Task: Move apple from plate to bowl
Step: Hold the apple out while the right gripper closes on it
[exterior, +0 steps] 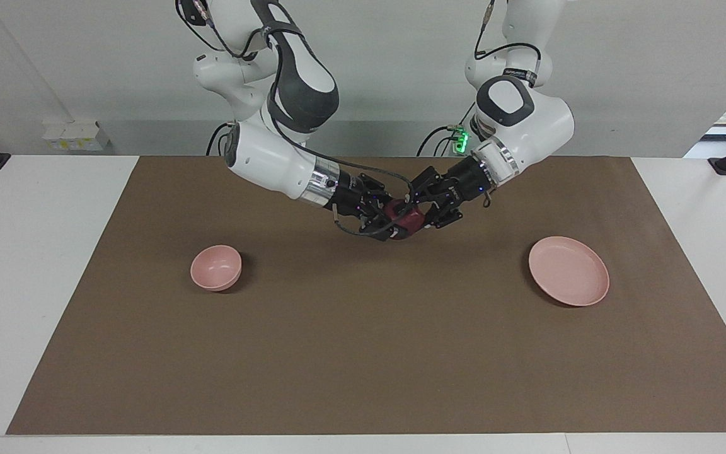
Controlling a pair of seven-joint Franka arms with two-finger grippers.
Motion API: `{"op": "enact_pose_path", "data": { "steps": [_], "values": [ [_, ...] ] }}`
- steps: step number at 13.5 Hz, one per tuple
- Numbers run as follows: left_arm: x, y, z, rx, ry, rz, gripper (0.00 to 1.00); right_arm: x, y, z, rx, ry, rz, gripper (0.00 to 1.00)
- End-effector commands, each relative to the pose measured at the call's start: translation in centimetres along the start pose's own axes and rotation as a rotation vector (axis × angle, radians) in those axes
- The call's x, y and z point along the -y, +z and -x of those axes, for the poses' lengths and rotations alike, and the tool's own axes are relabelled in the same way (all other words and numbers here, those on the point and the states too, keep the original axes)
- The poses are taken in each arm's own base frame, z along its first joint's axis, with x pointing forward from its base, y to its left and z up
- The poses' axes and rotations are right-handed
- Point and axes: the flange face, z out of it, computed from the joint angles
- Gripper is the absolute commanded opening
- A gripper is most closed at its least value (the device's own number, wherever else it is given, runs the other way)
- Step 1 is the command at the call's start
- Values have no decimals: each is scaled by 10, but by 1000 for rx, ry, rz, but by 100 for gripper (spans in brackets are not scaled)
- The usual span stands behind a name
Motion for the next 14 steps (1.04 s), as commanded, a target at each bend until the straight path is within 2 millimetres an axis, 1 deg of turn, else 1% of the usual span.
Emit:
{"op": "enact_pose_path", "data": {
  "steps": [1,3,5,6,7,9,10,11,13,14],
  "values": [
    [-10,-7,0,-19,-12,8,100,-3,-9,-6,19,-43,26,0],
    [-10,-7,0,-19,-35,8,100,-4,-11,-7,-9,-79,35,0],
    [-6,-13,-6,-33,-44,2,100,-8,-9,-9,-34,-121,63,0],
    [-3,-16,-8,-43,-42,-4,100,-9,-14,-4,-38,-145,61,0],
    [1,-21,-12,-55,-49,-9,100,-9,-17,-5,-57,-164,66,0],
    [16,-35,-23,-82,-65,-28,100,-9,-25,-13,-88,-201,90,0],
    [18,-37,-25,-81,-48,-47,100,-8,-32,-18,-98,-224,100,0],
    [20,-37,-27,-59,5,-92,100,-7,-40,-26,-111,-254,118,0],
    [24,-34,-26,22,153,-253,100,-7,-54,-44,-203,-373,176,0],
    [26,-33,-26,57,184,-344,100,-9,-54,-53,-286,-455,227,0]
  ]
}}
